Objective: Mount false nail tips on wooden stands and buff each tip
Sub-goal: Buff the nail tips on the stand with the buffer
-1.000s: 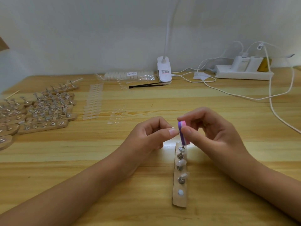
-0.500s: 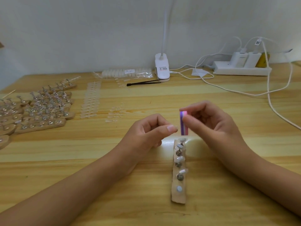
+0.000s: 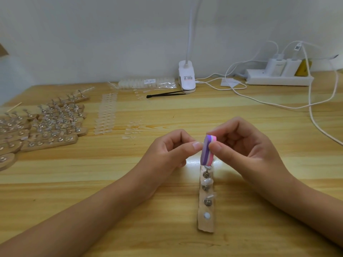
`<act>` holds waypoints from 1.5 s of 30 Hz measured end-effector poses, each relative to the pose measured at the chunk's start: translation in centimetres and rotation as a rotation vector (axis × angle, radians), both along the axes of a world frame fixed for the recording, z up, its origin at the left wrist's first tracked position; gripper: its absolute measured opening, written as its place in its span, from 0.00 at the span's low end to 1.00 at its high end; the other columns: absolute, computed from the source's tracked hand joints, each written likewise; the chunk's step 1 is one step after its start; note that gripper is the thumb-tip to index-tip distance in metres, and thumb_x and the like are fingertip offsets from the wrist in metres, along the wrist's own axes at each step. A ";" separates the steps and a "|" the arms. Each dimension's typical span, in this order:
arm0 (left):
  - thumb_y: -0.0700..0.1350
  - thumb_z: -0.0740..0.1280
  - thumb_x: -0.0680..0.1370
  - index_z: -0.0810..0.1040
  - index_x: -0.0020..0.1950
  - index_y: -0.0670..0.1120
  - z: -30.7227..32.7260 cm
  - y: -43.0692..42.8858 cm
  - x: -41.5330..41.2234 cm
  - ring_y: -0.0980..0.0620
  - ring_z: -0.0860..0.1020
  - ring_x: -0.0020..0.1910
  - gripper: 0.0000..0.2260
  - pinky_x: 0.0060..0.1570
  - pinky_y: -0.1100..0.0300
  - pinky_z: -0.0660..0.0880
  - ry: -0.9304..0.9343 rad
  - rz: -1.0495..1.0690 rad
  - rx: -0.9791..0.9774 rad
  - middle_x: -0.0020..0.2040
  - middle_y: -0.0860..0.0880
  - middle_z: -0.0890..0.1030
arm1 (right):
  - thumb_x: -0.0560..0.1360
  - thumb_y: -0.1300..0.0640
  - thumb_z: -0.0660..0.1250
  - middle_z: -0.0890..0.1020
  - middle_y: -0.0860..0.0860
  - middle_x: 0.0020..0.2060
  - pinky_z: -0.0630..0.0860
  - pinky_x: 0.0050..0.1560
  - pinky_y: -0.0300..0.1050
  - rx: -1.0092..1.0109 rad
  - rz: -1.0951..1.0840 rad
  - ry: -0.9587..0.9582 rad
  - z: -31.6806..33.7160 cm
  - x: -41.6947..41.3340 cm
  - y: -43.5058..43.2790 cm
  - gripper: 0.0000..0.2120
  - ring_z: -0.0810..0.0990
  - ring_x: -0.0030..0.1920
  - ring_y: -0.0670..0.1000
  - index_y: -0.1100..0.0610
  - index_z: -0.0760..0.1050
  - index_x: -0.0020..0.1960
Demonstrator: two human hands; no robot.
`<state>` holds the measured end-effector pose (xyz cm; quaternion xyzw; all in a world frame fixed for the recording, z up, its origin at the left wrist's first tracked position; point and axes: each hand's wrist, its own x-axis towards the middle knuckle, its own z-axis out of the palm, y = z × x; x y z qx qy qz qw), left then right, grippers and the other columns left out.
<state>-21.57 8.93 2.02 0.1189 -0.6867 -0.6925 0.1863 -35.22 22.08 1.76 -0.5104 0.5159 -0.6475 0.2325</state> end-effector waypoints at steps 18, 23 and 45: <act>0.54 0.71 0.67 0.76 0.35 0.53 -0.2 0.0 0.0 0.57 0.65 0.30 0.07 0.33 0.67 0.65 -0.018 0.002 -0.017 0.31 0.58 0.72 | 0.70 0.53 0.76 0.82 0.47 0.40 0.76 0.47 0.37 -0.045 -0.073 -0.035 0.4 -0.1 -0.2 0.12 0.80 0.43 0.46 0.54 0.77 0.49; 0.55 0.70 0.67 0.75 0.35 0.52 -0.1 -0.1 -0.1 0.60 0.68 0.30 0.08 0.33 0.70 0.68 0.002 0.016 -0.006 0.30 0.59 0.73 | 0.72 0.55 0.73 0.82 0.53 0.42 0.78 0.48 0.44 0.014 0.028 0.026 0.0 0.2 -0.1 0.08 0.81 0.44 0.54 0.57 0.77 0.48; 0.55 0.70 0.66 0.74 0.35 0.50 -0.1 0.0 0.0 0.57 0.65 0.30 0.10 0.32 0.69 0.66 -0.020 0.034 -0.003 0.31 0.56 0.72 | 0.69 0.55 0.72 0.84 0.54 0.44 0.79 0.49 0.46 -0.090 -0.086 -0.039 0.2 0.1 -0.5 0.12 0.83 0.46 0.57 0.58 0.74 0.48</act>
